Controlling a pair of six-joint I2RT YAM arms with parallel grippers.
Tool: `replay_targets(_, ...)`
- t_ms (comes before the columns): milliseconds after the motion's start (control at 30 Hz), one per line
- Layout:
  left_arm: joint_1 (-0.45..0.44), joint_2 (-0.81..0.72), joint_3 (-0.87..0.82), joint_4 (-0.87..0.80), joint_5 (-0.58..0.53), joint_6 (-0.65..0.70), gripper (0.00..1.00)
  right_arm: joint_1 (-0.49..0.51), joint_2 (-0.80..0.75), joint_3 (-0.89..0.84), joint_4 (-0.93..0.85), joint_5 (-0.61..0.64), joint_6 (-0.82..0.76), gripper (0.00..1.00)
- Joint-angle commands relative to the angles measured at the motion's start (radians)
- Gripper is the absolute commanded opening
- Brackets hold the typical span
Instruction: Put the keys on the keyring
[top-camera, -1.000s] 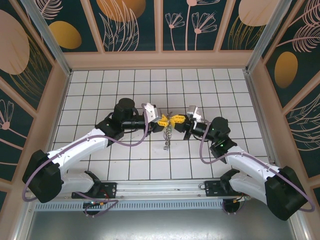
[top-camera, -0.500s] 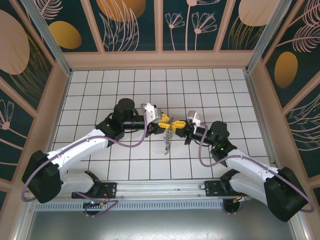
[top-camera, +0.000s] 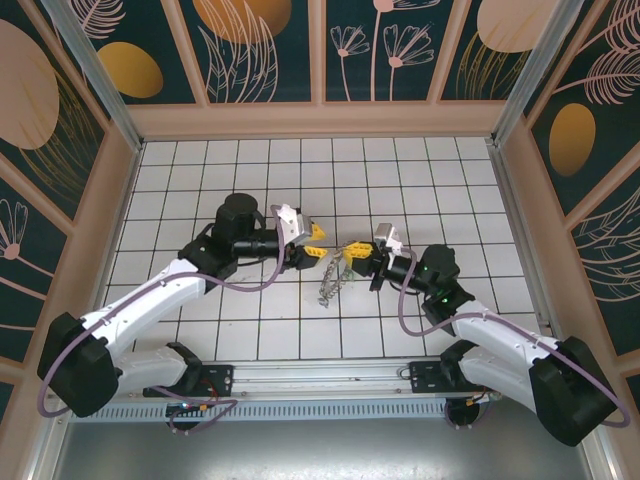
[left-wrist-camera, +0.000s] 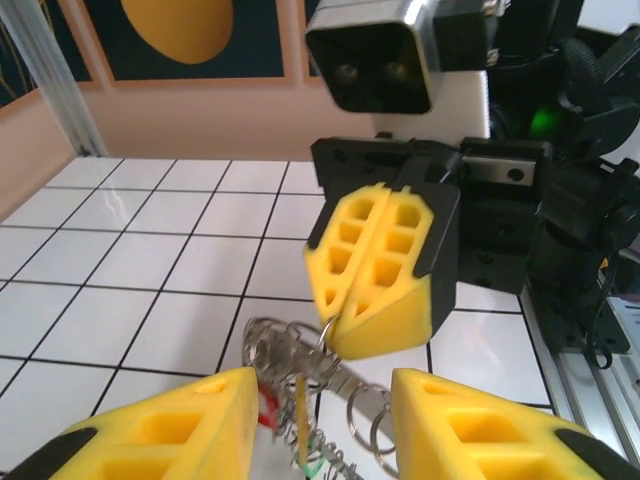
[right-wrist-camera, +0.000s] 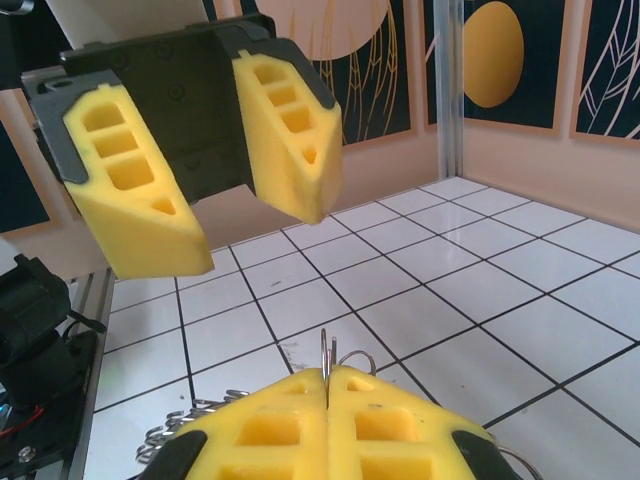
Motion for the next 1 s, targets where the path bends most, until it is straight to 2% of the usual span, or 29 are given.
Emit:
replay_targets(0, 0.002, 0.043, 0.063, -0.124, 0.097, 0.086, 0.41, 0.006, -0.021, 0.0, 0.065, -0.024, -0.019, 0.0)
replay_targets(133, 0.002, 0.103, 0.11, -0.203, 0.166, 0.146, 0.37, 0.007, -0.011, 0.013, 0.063, -0.036, -0.027, 0.0)
replay_targets(267, 0.002, 0.134, 0.159, -0.201, 0.204, 0.146, 0.28, 0.011, -0.007, 0.027, 0.05, -0.046, -0.037, 0.0)
replay_targets(967, 0.001, 0.208, 0.217, -0.303, 0.175, 0.191, 0.29, 0.026, 0.016, 0.059, 0.025, -0.069, -0.065, 0.0)
